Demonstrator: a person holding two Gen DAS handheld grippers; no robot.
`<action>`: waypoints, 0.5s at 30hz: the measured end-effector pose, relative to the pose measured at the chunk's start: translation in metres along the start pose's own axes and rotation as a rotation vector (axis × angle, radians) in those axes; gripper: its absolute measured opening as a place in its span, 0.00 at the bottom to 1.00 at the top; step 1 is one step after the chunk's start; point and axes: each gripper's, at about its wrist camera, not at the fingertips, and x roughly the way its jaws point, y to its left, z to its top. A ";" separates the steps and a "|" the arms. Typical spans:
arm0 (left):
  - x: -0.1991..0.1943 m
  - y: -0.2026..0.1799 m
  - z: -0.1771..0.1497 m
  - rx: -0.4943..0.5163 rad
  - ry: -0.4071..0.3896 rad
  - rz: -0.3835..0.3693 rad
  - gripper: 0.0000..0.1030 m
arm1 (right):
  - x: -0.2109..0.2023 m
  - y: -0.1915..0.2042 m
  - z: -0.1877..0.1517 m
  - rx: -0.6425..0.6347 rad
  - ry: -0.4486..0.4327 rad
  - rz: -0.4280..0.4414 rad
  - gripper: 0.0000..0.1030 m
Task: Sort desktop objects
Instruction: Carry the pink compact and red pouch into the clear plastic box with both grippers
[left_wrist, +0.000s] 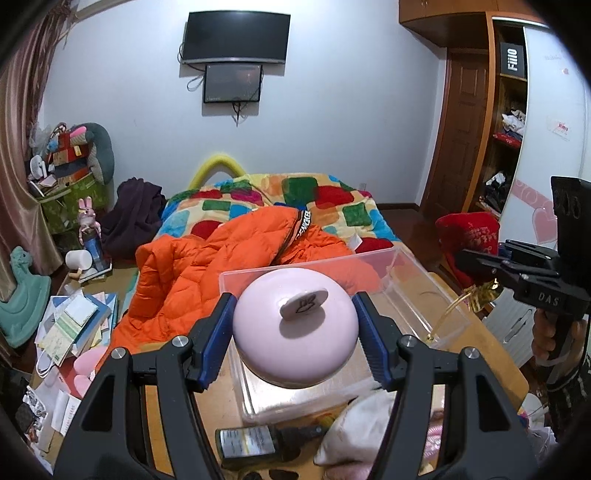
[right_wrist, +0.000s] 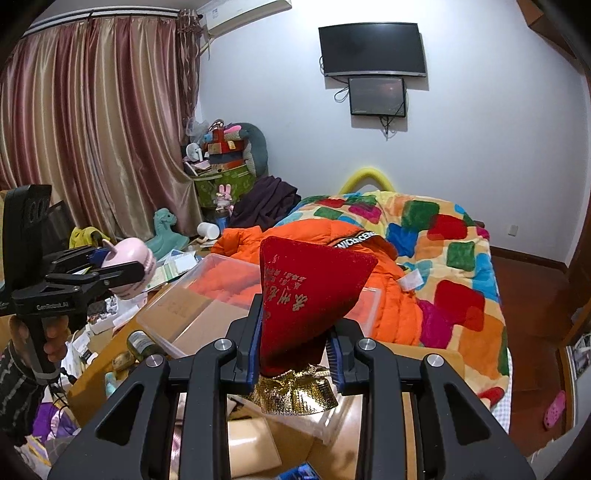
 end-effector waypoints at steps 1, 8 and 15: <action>0.006 -0.001 0.001 0.002 0.011 -0.001 0.61 | 0.007 0.001 0.000 -0.006 0.012 0.006 0.26; 0.041 -0.001 0.003 0.011 0.102 -0.017 0.61 | 0.042 0.001 -0.002 -0.058 0.091 0.015 0.27; 0.072 -0.003 -0.005 0.027 0.188 -0.030 0.61 | 0.074 0.007 -0.011 -0.123 0.173 0.016 0.27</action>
